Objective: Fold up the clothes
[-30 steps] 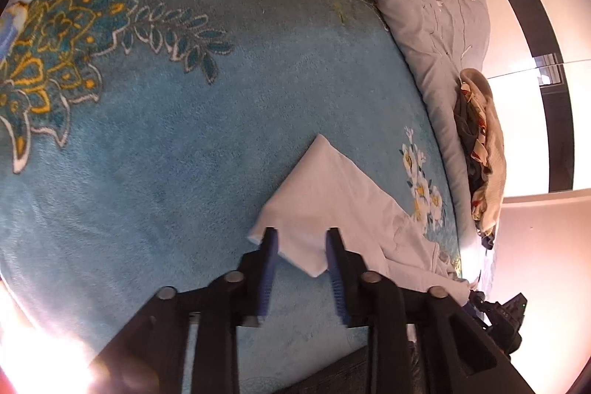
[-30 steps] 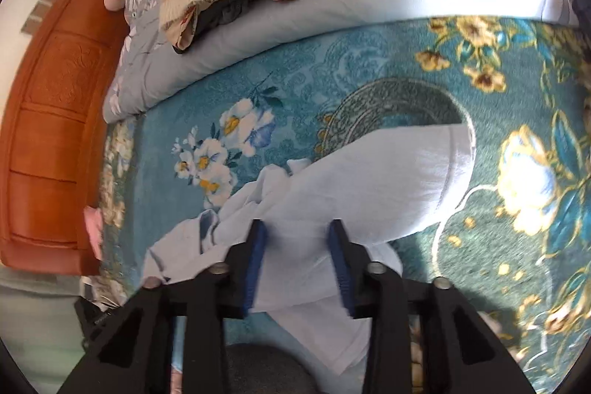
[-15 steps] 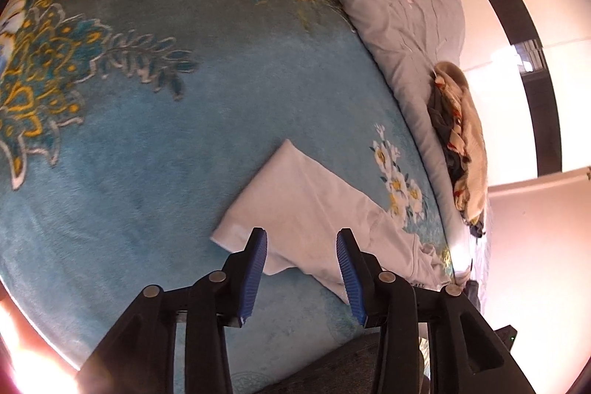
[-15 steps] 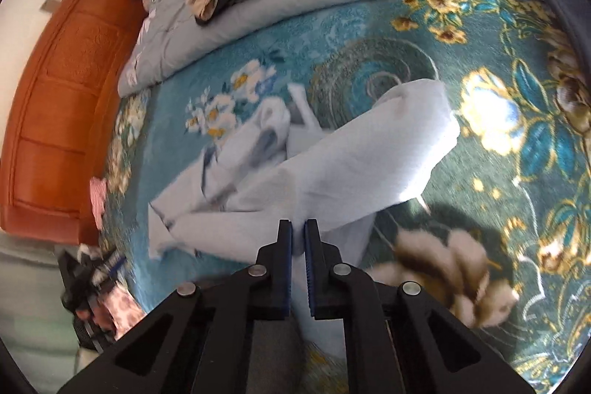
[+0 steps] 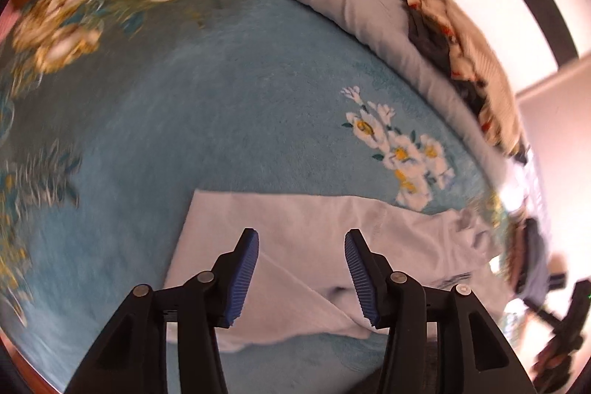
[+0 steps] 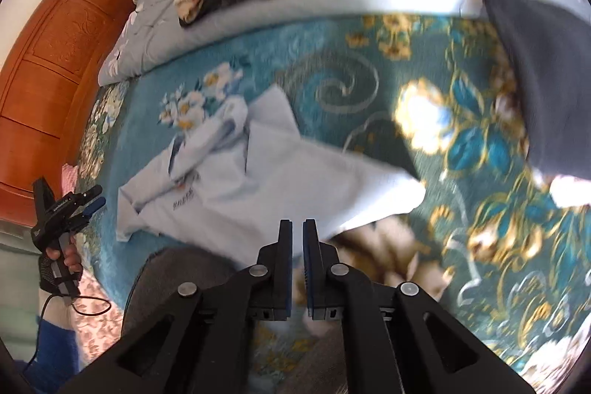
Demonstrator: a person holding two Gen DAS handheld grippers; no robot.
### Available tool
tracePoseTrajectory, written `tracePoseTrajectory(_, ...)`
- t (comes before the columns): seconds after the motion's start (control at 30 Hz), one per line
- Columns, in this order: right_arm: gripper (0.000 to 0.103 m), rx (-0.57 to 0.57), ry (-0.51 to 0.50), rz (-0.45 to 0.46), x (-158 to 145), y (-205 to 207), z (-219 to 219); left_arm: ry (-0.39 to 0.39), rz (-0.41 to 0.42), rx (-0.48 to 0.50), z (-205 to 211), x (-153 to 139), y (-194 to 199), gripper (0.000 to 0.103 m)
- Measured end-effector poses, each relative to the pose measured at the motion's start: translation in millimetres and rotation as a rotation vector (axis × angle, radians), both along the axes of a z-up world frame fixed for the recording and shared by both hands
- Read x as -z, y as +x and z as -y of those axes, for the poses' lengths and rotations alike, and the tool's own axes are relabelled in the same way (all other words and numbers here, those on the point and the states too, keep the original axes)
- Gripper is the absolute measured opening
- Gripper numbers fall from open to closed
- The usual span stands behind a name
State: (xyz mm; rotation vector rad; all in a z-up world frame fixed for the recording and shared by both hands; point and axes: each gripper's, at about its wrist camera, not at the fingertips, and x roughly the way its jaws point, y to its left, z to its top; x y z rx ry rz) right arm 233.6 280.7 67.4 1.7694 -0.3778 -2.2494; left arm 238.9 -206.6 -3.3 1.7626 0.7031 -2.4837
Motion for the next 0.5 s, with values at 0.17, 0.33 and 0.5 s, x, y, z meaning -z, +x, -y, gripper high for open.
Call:
tracePoseTrajectory(0.17, 0.038, -0.035, 0.006, 0.013, 17.5, -44.9, 24.2, -0.160, 0.042, 0.095, -8.3, 16.2, -23.5, 0.053)
tracePoseTrajectory(0.33, 0.039, -0.086, 0.041, 0.046, 43.2, -70.9, 50.4, -0.299, 0.095, 0.193, -6.4, 34.6, -33.0, 0.054)
tracePoseTrajectory(0.5, 0.045, -0.158, 0.044, -0.008, 43.2, -78.4, 76.1, -0.301, 0.126, 0.215, 7.3, 50.0, -33.9, 0.054)
